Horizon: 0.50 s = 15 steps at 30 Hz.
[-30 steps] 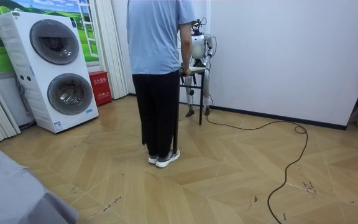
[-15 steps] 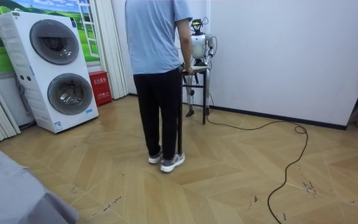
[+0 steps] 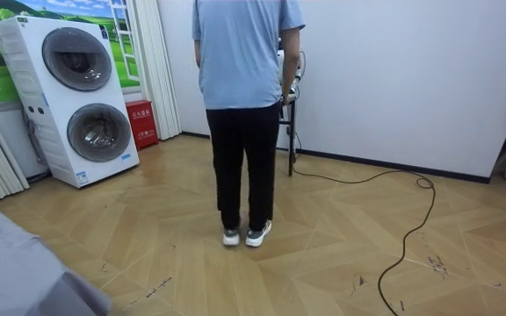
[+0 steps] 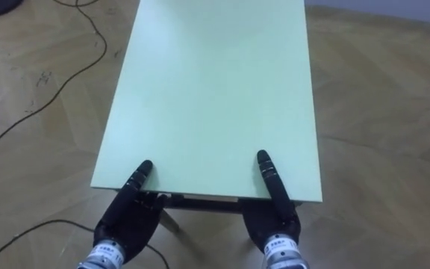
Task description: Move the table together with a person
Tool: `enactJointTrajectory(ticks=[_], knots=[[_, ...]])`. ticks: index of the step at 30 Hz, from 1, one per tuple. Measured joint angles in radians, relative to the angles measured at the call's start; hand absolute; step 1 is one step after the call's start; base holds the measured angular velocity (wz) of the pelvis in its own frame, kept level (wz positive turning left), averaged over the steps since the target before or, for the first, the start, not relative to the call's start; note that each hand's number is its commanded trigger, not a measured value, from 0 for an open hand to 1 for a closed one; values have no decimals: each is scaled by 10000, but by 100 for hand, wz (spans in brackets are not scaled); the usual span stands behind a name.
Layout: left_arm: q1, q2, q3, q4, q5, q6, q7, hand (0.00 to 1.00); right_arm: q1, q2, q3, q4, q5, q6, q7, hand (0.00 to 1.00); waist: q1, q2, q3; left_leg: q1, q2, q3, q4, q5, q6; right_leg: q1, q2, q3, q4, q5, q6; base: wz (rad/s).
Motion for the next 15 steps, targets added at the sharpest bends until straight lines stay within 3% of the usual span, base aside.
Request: enactJointTrajectory(ticks=[6, 15], knots=[[-31, -3, -14, 6, 10, 3, 1, 100, 6, -38, 32, 0, 68, -6, 41, 100, -216, 35, -3, -65, 25, 198, -5, 31, 14, 337, -137, -487, -66, -129, 130, 31], [-29, 0, -2, 3, 11, 14, -3, 100, 8, 29, -166, 1, 51, 145, 27, 100, -171, 207, -67, 69, -11, 269, -61, 80, 85, 684, -226, -496, -164, -185, 224, 19]])
